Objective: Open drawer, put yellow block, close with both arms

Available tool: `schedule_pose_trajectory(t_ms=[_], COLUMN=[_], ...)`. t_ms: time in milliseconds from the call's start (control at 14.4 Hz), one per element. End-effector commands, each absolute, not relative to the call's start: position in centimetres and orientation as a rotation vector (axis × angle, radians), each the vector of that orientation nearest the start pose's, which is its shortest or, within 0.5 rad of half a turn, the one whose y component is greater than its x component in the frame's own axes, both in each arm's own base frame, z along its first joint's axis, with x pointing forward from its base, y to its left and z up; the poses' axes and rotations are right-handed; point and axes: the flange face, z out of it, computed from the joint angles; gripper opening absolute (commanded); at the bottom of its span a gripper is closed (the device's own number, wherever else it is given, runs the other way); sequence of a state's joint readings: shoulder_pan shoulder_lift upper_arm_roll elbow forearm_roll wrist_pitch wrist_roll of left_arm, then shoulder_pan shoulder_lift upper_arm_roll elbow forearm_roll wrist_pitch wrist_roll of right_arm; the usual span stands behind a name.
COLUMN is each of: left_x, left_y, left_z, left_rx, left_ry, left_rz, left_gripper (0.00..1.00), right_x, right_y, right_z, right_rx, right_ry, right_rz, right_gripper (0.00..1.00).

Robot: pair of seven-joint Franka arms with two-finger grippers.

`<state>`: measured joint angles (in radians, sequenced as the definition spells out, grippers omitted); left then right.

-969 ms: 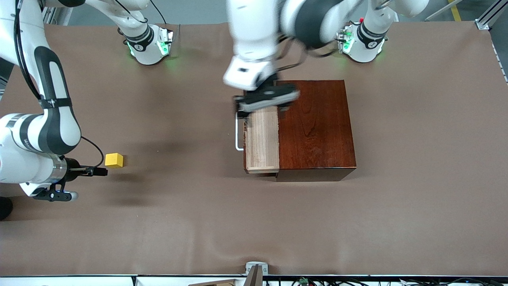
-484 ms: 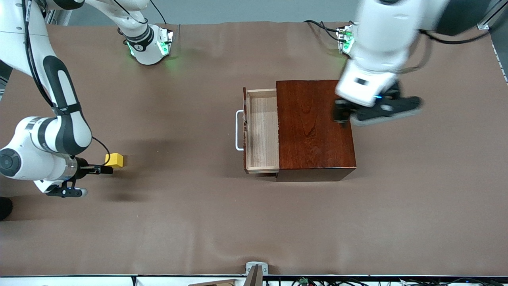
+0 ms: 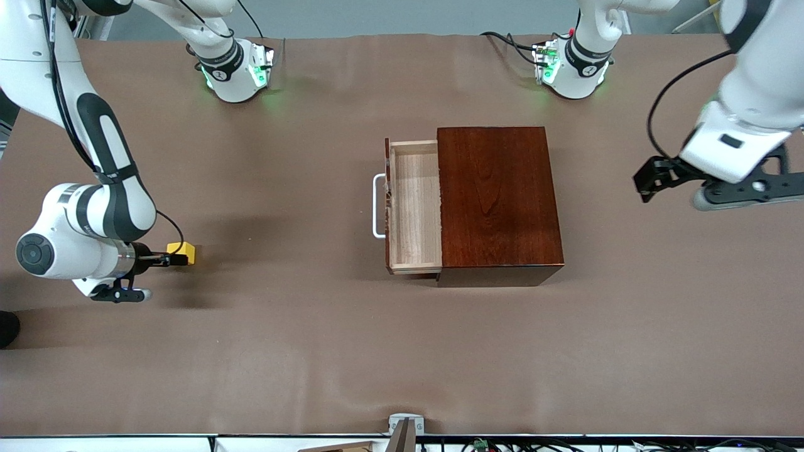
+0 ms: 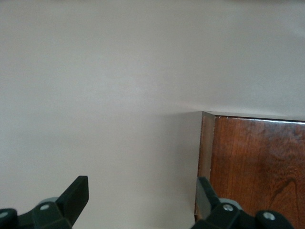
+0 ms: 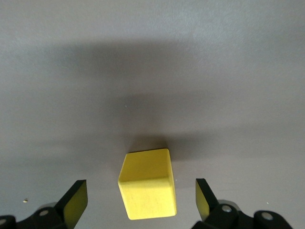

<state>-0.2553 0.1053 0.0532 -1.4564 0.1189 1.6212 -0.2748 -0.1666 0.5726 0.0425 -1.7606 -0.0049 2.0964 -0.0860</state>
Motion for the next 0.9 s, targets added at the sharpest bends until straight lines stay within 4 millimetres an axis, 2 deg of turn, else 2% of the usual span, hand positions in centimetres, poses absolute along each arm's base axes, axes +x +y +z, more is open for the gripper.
schedule_pose_trajectory(t_ms=[0,138,208,277,415,623,692,761,830], left_x=[58.2,57.5,57.2,56.5,54.9,52.9,52.7,52.2,52.1], left_y=[-6.8,-5.6,-4.0,-3.3,-3.0,-2.9,-3.7,-3.8,-3.7], left_z=[62.9,63.5,63.6,63.8,64.0,64.2,64.2,64.7,64.9], left_rx=[-3.136,-3.151,-3.150,-3.150,-3.147,-3.145,-3.141,-3.129,-3.118], left_ry=[-0.166,-0.044,-0.050,-0.062,-0.063,-0.058,-0.039,-0.037,-0.028], left_rz=[-0.093,-0.083,-0.074,-0.067,-0.045,-0.036,-0.031,-0.033,-0.027], left_gripper=[1.00,1.00,1.00,1.00,1.00,1.00,1.00,1.00,1.00], right_x=[62.4,61.9,61.6,61.5,61.3,61.3,61.3,61.2,61.3], right_y=[-8.5,-8.4,-8.2,-8.1,-8.2,-8.3,-8.2,-8.4,-8.0], right_z=[21.6,20.9,20.6,20.5,20.2,20.0,20.1,20.5,21.0], right_rx=[-3.074,-3.070,-3.069,-3.069,-3.066,-3.071,-3.069,-3.066,-3.067], right_ry=[0.044,0.043,0.038,0.038,0.040,0.040,0.029,0.027,0.018], right_rz=[0.372,0.393,0.397,0.400,0.409,0.386,0.385,0.391,0.389], right_gripper=[1.00,0.97,0.89,0.80,0.56,0.34,0.27,0.16,0.12])
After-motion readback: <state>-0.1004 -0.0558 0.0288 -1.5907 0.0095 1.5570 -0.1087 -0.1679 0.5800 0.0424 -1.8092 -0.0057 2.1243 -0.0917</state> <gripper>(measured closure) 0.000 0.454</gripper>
